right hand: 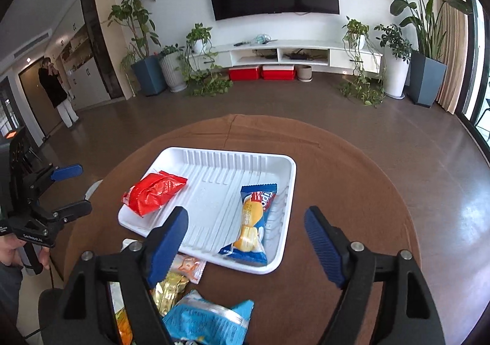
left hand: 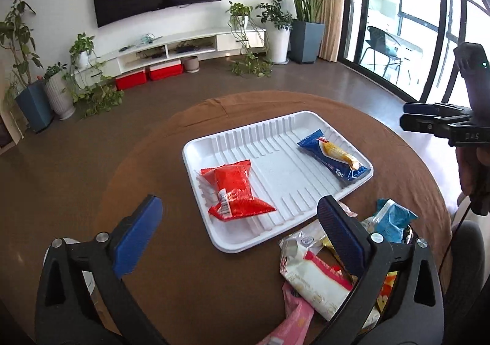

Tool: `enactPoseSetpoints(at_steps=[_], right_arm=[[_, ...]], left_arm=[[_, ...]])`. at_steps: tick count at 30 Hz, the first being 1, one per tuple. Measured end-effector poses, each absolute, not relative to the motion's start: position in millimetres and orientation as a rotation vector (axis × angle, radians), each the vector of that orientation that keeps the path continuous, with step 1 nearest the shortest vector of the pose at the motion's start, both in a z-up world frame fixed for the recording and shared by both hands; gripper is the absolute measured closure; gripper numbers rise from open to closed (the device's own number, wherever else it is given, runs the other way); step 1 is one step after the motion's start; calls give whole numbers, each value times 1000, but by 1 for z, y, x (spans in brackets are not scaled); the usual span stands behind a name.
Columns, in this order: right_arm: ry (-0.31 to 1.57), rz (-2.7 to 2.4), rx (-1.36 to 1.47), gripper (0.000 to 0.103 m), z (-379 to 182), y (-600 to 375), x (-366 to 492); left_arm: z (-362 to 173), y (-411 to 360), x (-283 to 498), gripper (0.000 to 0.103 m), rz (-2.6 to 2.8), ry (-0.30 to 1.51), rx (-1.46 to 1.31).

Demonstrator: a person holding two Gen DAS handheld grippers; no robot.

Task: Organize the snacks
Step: 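Grasp the orange candy stick with the left tool while the right tool grasps the red bar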

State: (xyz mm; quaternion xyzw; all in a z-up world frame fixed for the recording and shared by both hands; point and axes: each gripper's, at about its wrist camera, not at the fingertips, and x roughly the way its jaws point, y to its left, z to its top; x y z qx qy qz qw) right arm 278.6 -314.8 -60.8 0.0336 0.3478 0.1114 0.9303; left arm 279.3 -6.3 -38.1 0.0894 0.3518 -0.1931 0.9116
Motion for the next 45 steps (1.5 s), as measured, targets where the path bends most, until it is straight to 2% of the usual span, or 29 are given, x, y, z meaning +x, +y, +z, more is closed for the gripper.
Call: enactPoseSetpoints(at_steps=[7, 11, 17, 20, 23, 26, 28, 30, 45], right_arm=[[687, 247, 129, 20, -84, -306, 182], [718, 200, 135, 20, -112, -293, 138], [782, 189, 195, 29, -147, -283, 97], [826, 186, 204, 37, -159, -282, 95], [838, 177, 233, 42, -166, -285, 92], [839, 169, 243, 43, -168, -288, 92], [838, 172, 245, 45, -168, -287, 91], [837, 176, 242, 47, -169, -287, 90], [858, 191, 259, 47, -177, -289, 91]], left_arm=[[-40, 21, 185, 0, -304, 753, 23], [-55, 6, 137, 0, -331, 758, -3], [-93, -31, 100, 1, -429, 827, -23], [-102, -47, 96, 11, -460, 839, -2], [-101, -61, 95, 15, -467, 830, 38], [-100, -69, 107, 33, -481, 852, 56], [-99, -72, 119, 57, -506, 874, 62], [-103, -79, 127, 64, -520, 897, 73], [-95, -91, 122, 64, -510, 855, 169]])
